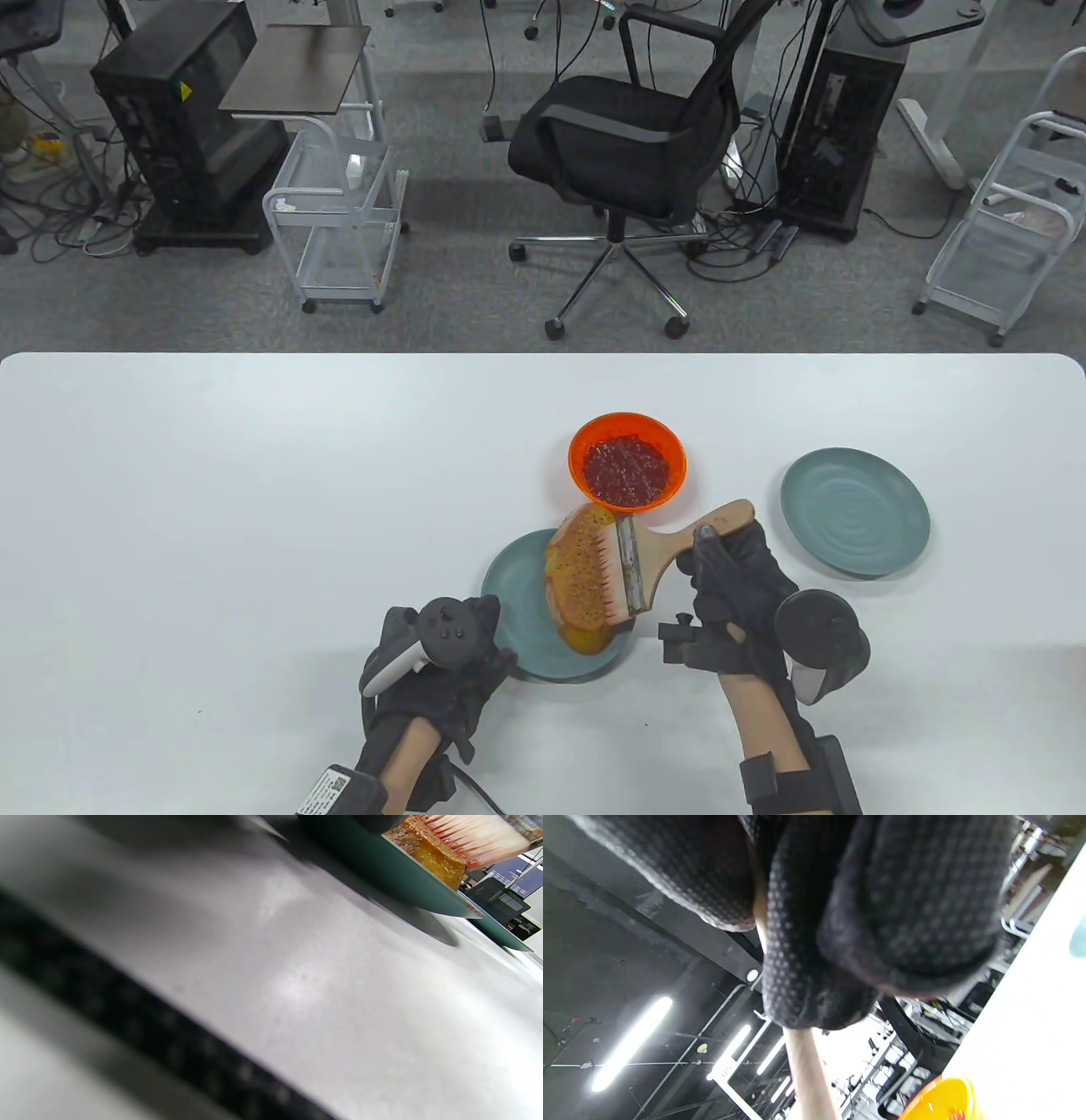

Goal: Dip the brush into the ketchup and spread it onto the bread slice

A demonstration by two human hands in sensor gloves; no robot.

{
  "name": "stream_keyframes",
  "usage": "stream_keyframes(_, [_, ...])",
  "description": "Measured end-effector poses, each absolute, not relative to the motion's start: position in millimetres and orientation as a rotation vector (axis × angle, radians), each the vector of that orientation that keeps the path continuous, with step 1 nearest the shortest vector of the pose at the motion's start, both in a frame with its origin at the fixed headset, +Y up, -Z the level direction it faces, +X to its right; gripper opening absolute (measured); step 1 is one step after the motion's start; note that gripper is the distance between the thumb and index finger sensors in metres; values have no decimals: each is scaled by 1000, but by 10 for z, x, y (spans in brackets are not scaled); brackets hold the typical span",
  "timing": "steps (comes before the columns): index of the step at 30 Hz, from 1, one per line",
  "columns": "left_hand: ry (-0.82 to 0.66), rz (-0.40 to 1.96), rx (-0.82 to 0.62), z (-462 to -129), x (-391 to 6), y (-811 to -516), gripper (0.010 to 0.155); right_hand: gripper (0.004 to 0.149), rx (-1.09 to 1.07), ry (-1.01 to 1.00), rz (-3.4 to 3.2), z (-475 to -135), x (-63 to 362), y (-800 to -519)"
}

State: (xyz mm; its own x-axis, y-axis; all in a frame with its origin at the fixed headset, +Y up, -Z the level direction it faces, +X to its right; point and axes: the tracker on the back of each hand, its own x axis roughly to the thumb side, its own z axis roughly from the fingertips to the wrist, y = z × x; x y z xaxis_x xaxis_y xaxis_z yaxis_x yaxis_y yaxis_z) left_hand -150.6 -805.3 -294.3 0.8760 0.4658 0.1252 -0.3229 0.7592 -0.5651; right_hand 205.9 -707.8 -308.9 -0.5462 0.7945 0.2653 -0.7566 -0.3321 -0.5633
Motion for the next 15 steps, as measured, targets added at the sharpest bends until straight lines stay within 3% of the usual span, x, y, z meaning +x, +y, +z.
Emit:
stream_keyframes(2, [-267, 435, -562, -2943, -1506, -8053, 68, 42, -68, -796, 1965, -3088, 2006, -7077])
stream_keyframes(8, [-269, 437, -564, -2942, -1503, -8055, 68, 42, -82, -513, 1800, -3178, 1643, -7311])
stream_keyframes(15, [-268, 438, -565, -2942, -1501, -8055, 68, 42, -129, -595, 1911, -3183, 1869, -7250])
